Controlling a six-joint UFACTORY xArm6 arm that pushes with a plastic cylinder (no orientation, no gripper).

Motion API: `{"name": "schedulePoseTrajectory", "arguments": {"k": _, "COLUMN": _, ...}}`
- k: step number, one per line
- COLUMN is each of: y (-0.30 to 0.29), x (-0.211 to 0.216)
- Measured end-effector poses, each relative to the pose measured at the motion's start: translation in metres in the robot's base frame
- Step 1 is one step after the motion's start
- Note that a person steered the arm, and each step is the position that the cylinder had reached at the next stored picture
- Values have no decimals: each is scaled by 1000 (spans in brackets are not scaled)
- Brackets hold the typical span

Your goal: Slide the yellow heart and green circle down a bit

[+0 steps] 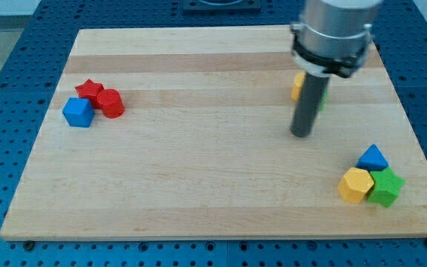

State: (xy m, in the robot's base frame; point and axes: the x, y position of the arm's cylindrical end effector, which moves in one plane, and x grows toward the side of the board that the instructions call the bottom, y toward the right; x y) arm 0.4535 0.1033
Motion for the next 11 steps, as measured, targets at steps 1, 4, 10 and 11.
{"name": "schedulePoseTrajectory", "arguments": {"k": 1, "y": -33, "x": -30}}
{"name": "schedulePoseTrajectory", "arguments": {"k": 4, "y": -17, "x": -133}}
{"name": "schedulePoseTrajectory", "arguments": {"k": 10, "y": 45, "x": -71}}
{"name": "schedulePoseTrajectory", "arguments": {"k": 11, "y": 45, "x": -54}}
